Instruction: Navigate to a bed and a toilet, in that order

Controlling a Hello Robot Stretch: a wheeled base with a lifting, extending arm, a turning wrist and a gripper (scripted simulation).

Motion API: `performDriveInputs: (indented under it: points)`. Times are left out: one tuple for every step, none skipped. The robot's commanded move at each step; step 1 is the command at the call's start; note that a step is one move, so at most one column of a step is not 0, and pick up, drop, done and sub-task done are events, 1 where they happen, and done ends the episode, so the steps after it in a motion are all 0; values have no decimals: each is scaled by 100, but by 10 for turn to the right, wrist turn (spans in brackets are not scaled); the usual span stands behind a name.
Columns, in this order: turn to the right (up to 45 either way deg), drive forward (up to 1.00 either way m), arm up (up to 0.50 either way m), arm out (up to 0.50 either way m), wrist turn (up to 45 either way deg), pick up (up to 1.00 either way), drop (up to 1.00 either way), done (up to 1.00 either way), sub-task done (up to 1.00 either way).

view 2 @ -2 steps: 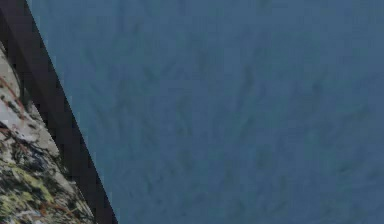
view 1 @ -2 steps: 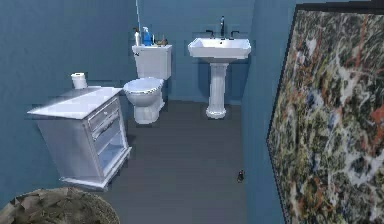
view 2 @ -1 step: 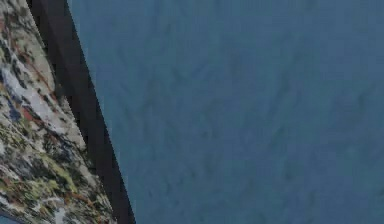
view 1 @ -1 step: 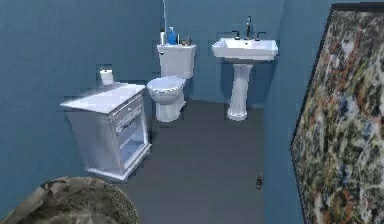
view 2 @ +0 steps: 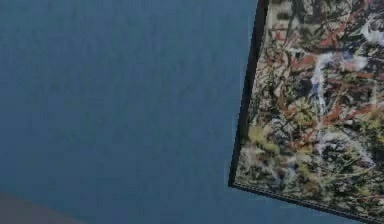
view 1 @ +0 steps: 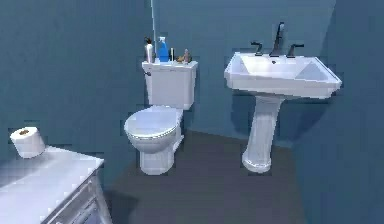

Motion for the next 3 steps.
performDriveInputs:
  points:
    - [0,70,0,0,0,0,0,0,0]
    - [-210,0,0,0,0,0,0,0,0]
    - [0,0,0,0,0,0,0,100,0]
